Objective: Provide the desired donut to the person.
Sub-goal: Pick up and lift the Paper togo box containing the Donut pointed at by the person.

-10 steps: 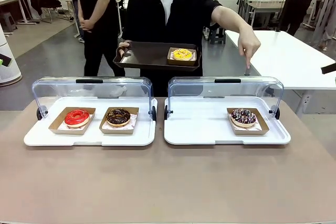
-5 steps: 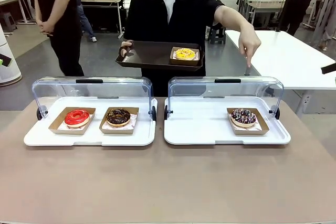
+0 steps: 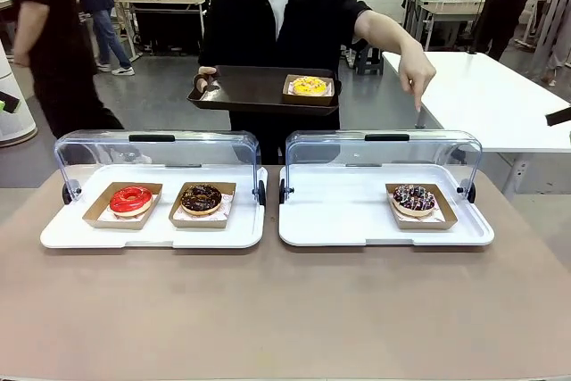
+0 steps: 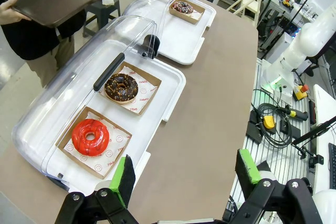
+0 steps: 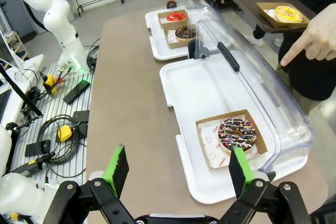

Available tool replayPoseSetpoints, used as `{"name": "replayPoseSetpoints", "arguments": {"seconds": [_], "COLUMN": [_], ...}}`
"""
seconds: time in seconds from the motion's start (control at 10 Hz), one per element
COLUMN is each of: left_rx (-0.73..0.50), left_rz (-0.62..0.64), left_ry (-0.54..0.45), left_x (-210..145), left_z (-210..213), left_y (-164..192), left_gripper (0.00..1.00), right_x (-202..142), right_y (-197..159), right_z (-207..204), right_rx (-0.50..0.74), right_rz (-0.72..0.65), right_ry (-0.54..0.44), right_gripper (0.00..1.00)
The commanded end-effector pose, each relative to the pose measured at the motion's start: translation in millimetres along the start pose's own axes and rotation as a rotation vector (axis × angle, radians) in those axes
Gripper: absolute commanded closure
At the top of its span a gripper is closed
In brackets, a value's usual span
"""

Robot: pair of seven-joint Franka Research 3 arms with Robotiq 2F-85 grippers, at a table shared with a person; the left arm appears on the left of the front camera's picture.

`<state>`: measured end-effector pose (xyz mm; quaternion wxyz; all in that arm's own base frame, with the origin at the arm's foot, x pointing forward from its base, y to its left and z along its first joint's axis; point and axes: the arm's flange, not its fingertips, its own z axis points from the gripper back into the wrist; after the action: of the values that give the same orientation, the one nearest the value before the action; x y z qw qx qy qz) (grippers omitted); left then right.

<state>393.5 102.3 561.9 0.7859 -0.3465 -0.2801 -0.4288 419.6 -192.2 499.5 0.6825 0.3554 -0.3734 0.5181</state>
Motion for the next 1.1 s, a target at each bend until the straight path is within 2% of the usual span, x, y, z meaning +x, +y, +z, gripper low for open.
{"name": "replayPoseSetpoints", "arguments": {"seconds": [0.0,0.2,0.4,0.6,0.9,1.0], "left_rx": [-0.006,-0.006,-0.006,-0.006,-0.006,-0.006], "left_rz": [0.014,0.014,0.014,0.014,0.014,0.014], "left_ry": [-0.014,-0.014,-0.014,-0.014,-0.014,-0.014], "left_x": [3,3,3,3,3,3], "left_z": [1,1,1,1,1,1], "left_y": [-2,-2,-2,-2,-2,-2], "left_gripper": [0.00,0.00,0.00,0.00,0.00,0.00], "right_x": [0,0,45,82,112,112], "right_y": [1,0,6,15,25,29], "right_z": [-1,0,-23,-66,-144,-166], "right_rx": [0.000,0.000,0.026,0.092,0.131,0.073], "right_rz": [0.002,0.000,0.128,0.204,0.248,0.269], "right_ry": [-0.003,0.000,0.208,0.440,0.668,0.744], "right_gripper": [0.00,0.00,0.00,0.00,0.00,0.00]}}
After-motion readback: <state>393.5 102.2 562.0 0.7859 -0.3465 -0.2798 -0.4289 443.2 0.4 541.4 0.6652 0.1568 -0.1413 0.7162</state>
